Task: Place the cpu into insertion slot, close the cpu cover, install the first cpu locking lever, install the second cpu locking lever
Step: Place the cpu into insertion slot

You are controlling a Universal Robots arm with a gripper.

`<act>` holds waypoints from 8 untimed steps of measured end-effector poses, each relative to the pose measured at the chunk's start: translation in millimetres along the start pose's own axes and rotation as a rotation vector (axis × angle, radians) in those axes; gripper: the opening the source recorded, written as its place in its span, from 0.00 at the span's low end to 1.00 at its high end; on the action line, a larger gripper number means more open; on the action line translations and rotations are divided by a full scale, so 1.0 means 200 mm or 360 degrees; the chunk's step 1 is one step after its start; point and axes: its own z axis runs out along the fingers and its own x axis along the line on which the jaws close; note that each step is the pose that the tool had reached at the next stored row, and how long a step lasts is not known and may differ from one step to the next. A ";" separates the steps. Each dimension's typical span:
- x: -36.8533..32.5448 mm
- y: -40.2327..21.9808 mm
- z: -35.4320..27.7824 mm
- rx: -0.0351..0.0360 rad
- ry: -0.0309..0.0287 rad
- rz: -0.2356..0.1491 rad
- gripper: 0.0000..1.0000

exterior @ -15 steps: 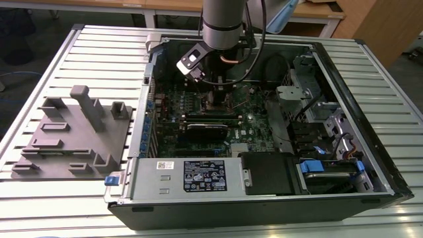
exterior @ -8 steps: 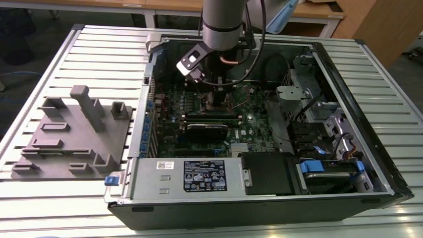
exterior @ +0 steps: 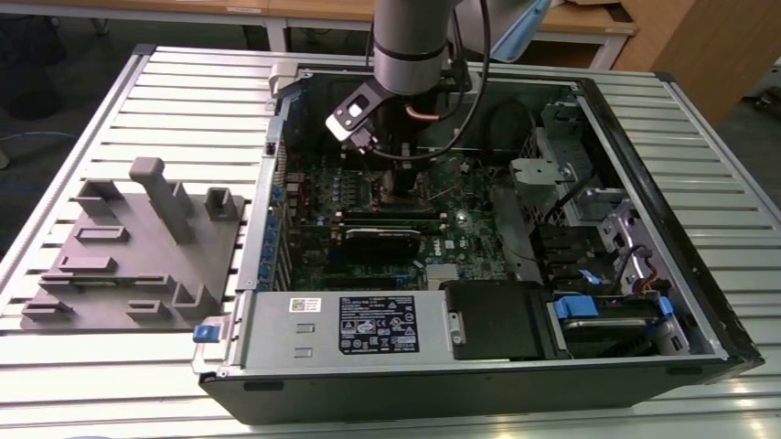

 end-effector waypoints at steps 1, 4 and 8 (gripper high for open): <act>0.000 0.000 0.002 0.0000 0.00000 0.0000 0.54; 0.000 -0.001 0.007 0.0000 -0.00001 0.0000 0.54; 0.000 -0.001 0.015 0.0000 -0.00001 0.0000 0.54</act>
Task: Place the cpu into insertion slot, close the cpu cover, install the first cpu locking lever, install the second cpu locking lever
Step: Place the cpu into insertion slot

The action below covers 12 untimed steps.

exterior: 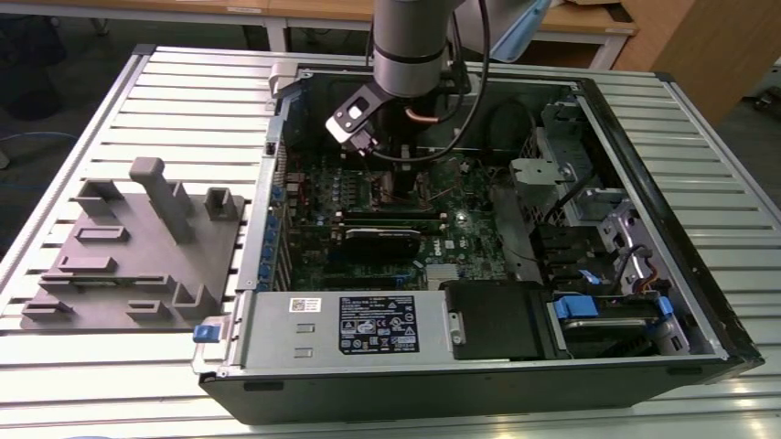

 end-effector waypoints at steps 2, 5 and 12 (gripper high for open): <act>0.000 0.000 0.003 0.0000 -0.00001 0.0000 0.54; 0.000 0.000 0.006 0.0000 -0.00003 0.0000 0.54; 0.000 -0.001 0.012 0.0000 0.00000 0.0000 0.54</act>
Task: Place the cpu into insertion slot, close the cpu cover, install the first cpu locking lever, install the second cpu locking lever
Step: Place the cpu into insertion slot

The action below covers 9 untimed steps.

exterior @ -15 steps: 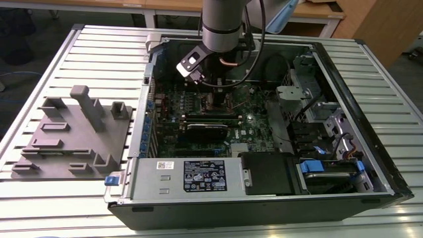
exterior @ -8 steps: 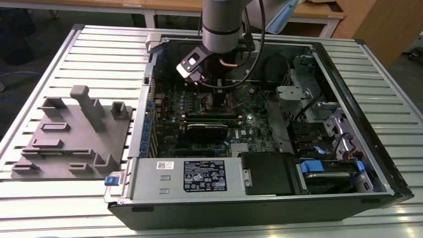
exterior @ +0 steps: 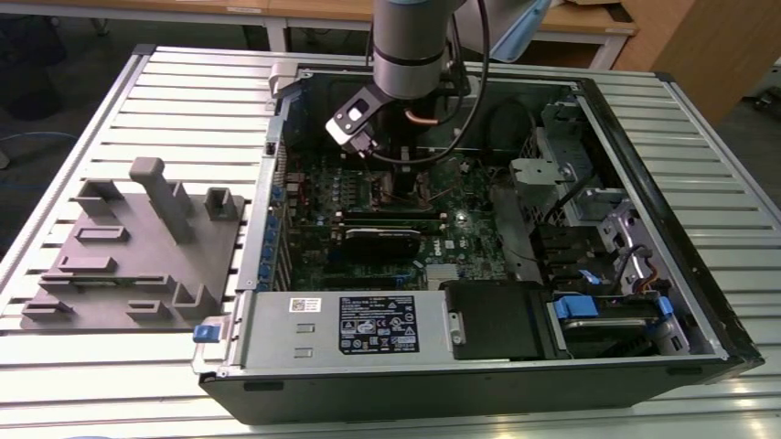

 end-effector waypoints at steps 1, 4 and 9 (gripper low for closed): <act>0.000 0.000 0.001 0.0000 0.00001 0.0000 0.54; 0.000 -0.001 0.004 0.0000 -0.00001 0.0000 0.54; 0.000 -0.002 0.008 0.0000 0.00002 0.0000 0.54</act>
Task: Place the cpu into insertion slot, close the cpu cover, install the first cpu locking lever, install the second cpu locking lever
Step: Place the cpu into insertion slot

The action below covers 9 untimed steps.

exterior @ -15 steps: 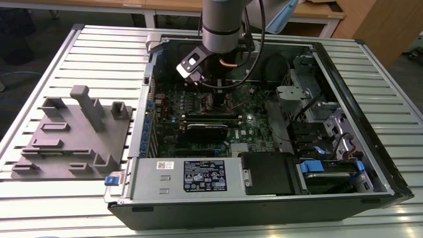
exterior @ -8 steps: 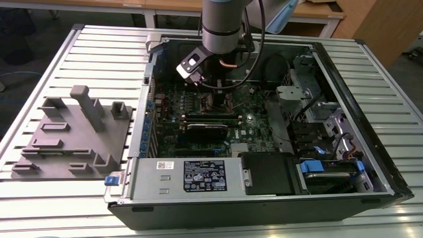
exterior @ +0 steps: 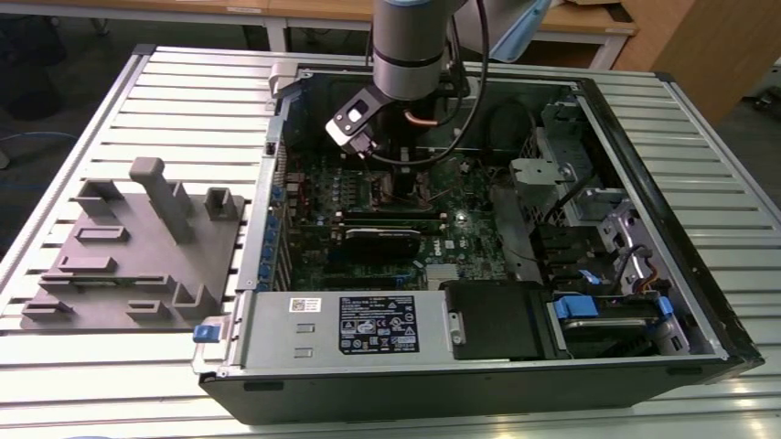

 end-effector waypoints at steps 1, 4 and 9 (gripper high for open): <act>0.000 0.000 0.000 0.0000 -0.00002 0.0001 0.54; 0.000 0.000 0.002 0.0000 -0.00006 0.0006 0.54; 0.000 -0.004 0.003 0.0000 -0.00001 0.0011 0.54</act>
